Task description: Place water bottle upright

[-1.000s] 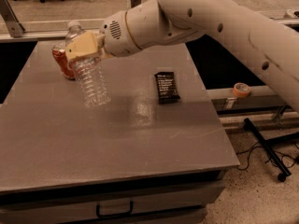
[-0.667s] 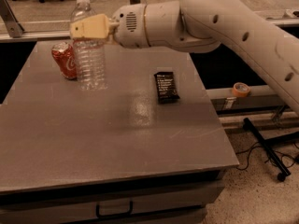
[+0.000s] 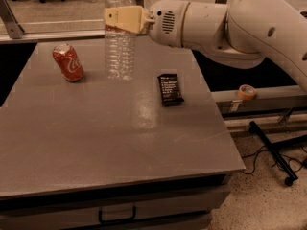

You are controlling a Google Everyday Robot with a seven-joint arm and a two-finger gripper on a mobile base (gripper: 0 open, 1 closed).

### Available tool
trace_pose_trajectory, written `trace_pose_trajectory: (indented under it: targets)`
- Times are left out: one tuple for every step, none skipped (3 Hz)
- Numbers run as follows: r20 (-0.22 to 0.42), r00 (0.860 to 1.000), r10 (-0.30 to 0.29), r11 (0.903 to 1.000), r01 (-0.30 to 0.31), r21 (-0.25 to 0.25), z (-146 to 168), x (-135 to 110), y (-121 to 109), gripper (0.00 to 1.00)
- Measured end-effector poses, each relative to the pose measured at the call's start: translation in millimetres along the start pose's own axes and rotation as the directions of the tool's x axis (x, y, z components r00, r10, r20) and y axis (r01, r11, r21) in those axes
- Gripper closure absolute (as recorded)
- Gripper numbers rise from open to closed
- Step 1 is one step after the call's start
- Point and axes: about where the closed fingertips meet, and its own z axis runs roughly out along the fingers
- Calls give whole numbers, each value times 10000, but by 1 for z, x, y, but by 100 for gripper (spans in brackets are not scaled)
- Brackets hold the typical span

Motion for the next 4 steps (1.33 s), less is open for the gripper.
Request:
trace_pose_trajectory:
  targets:
    - [-10,10000,-2,10000,2,-6,0,0,0,100]
    - [144,9984,-539,9985,540,-64,6,12,5,100]
    - [395,9864,-1597,9830,1626,-855,22,26,14,100]
    - [552,9655,-2544,9507,2602,-1687,33,37,21,100]
